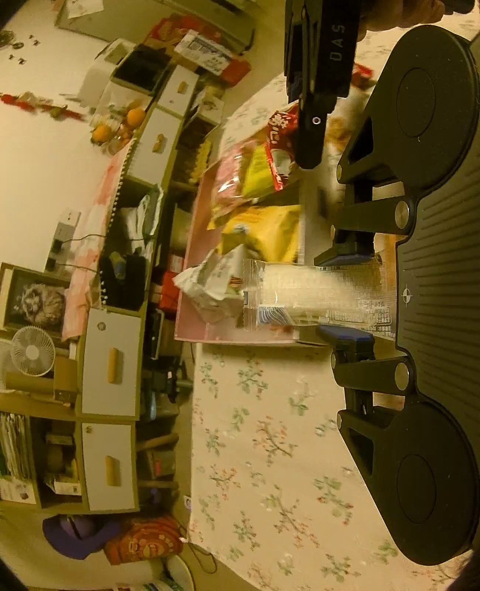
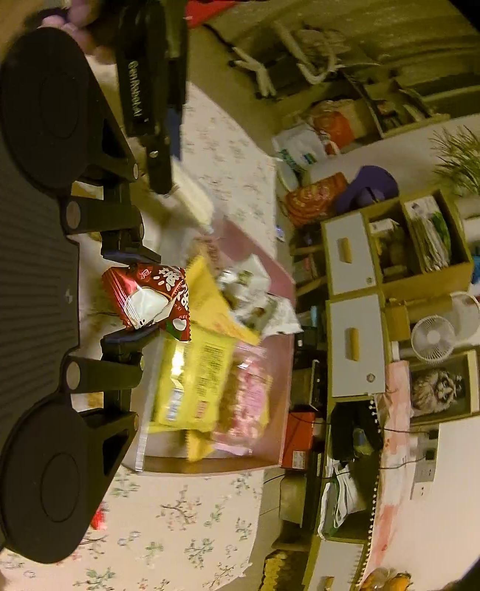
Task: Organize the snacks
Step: 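Carry both held snacks over the tray and lower them inside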
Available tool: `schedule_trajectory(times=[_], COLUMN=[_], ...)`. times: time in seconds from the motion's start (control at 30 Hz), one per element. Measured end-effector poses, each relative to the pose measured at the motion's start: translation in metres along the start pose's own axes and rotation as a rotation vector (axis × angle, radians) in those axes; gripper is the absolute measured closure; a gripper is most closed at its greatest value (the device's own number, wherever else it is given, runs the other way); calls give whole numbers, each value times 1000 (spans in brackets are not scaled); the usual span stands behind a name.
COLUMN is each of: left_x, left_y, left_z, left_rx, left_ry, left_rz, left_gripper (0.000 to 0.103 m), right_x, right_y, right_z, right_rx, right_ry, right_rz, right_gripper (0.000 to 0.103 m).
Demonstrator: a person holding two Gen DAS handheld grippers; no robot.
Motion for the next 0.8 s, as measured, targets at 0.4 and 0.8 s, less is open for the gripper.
schedule_trajectory(times=[0.4, 0.8], left_x=[-2, -3], left_y=[-41, -66], left_z=[-26, -44], left_rx=[12, 13], left_ry=[12, -13], left_rz=[-40, -83], left_gripper=[73, 73], right_x=[10, 4], right_y=[-36, -62], right_z=[-41, -58], right_rx=[13, -8], right_ry=[-54, -21], right_rz=[20, 51], right_gripper=[99, 99])
Point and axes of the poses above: each gripper's, at about its wrist camera, not at the fingertips, and y roughly against the way its jaws point, x to its right, z to its underside, the point moved 1 cm from there along -y, roughly the way its jaws point, and after that the axes turned 15 degrees about z, right-handed, at the moved point
